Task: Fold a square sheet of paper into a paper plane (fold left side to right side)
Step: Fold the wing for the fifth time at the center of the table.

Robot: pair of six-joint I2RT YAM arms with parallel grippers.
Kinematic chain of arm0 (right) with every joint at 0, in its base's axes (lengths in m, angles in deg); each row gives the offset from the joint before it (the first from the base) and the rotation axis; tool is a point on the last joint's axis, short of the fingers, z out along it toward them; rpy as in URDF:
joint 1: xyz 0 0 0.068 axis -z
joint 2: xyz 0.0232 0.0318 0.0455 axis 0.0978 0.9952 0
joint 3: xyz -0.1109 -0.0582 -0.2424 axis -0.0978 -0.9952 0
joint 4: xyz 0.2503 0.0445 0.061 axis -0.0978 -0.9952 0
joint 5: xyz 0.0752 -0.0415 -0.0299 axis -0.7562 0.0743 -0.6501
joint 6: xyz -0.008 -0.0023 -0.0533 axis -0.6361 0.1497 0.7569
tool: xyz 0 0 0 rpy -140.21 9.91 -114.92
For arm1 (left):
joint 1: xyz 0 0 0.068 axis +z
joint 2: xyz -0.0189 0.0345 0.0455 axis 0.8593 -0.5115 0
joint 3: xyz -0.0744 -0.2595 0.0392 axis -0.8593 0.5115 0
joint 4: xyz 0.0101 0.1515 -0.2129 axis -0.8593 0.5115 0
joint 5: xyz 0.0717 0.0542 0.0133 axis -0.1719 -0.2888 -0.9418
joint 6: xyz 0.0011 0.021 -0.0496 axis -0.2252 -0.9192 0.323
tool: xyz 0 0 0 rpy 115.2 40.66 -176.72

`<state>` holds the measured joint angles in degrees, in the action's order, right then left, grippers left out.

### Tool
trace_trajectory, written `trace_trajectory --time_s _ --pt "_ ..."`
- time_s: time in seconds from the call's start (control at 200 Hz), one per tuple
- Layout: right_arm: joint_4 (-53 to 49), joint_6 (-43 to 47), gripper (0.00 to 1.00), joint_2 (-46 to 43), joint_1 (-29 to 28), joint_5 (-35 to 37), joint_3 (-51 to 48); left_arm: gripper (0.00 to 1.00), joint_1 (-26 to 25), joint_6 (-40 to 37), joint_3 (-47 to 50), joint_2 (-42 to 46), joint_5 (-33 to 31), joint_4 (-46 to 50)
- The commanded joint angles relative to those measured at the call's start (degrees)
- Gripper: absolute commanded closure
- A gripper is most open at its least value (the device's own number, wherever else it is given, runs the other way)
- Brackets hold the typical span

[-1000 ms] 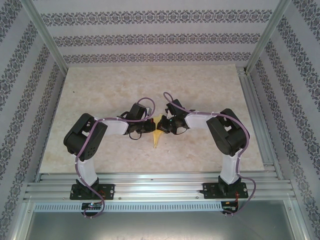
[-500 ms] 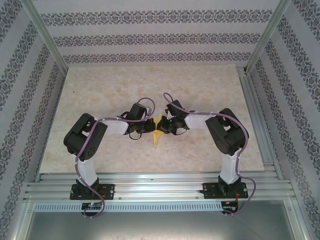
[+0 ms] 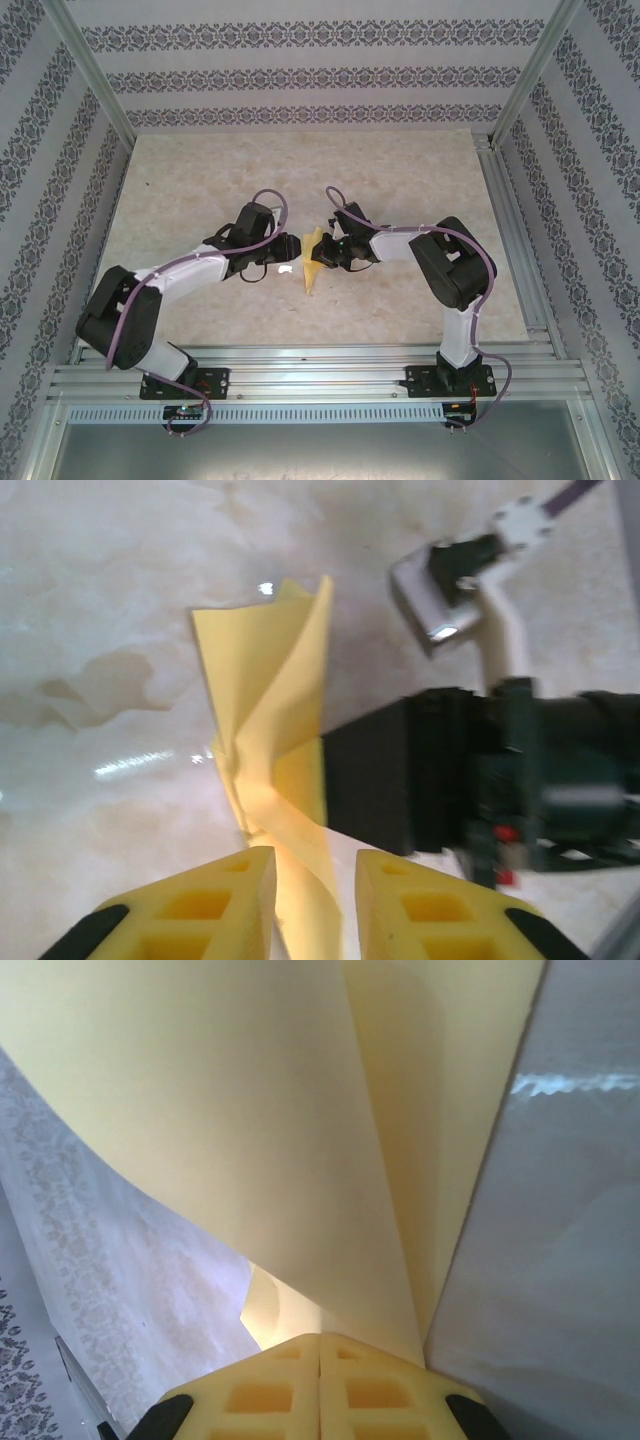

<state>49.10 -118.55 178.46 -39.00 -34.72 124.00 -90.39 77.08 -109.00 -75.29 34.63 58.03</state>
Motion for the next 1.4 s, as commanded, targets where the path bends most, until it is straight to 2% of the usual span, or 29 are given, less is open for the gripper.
trace_trajectory --time_s 0.0,0.065,0.155,0.315,0.555,0.869,1.109,1.394 --pt "-4.7 0.8 0.94 3.1 -0.6 2.8 -1.9 0.78 -1.1 0.9 3.2 1.7 8.6 -4.2" --pt "-4.7 0.9 0.94 3.0 -0.6 2.8 -1.9 0.80 -3.4 2.3 3.9 1.0 11.2 -7.9" --pt "-5.0 0.9 0.94 3.1 -0.6 2.7 -1.6 0.83 -5.9 4.2 4.2 -1.0 11.5 -11.8" --pt "-5.2 1.0 0.94 3.1 -0.7 2.7 -1.3 0.91 -6.6 8.5 6.3 -4.4 9.1 -18.0" --pt "-5.3 1.0 0.94 3.0 -0.7 2.8 -1.2 0.93 -8.7 10.7 4.5 -11.1 8.8 -21.5" --pt "-5.3 1.1 0.94 3.2 -0.7 2.7 -1.1 0.92 -9.8 10.0 1.8 -14.4 5.4 -18.4" --pt "-6.6 1.8 0.94 3.0 -0.7 3.4 -0.6 0.92 -9.9 8.0 2.8 -12.4 2.3 -13.0" --pt "-7.4 2.3 0.94 3.0 -0.6 3.8 -0.1 0.92 -9.9 8.5 5.7 -13.4 4.0 -14.6"
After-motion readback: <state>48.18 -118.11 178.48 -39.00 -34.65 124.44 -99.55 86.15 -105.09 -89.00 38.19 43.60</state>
